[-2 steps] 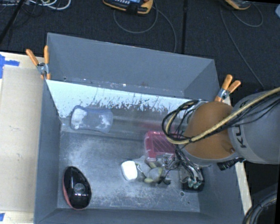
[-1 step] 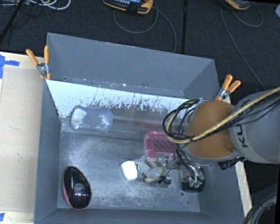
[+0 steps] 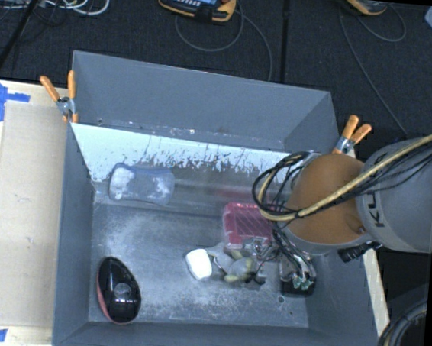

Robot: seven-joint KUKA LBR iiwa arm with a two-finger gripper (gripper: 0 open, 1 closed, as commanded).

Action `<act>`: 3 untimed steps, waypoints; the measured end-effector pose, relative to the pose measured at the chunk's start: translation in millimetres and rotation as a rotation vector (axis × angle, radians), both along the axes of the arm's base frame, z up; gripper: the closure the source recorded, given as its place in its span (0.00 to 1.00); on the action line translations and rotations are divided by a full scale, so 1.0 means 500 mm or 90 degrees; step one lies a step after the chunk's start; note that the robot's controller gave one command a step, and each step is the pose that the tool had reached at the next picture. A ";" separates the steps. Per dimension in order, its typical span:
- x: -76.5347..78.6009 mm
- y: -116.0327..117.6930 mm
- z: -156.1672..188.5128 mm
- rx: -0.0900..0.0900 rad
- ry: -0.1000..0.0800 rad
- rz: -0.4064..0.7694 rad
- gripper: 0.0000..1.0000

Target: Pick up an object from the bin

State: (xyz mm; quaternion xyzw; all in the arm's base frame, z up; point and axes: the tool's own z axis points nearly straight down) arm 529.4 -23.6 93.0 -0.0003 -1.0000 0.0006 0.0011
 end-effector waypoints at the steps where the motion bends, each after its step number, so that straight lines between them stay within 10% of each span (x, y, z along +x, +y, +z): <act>1: -0.004 0.000 0.032 0.000 0.005 0.000 1.00; 3: 0.001 0.001 0.102 0.000 -0.001 0.000 1.00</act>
Offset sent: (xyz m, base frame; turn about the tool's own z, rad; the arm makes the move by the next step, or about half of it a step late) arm 0.0000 0.0001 0.0477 0.0000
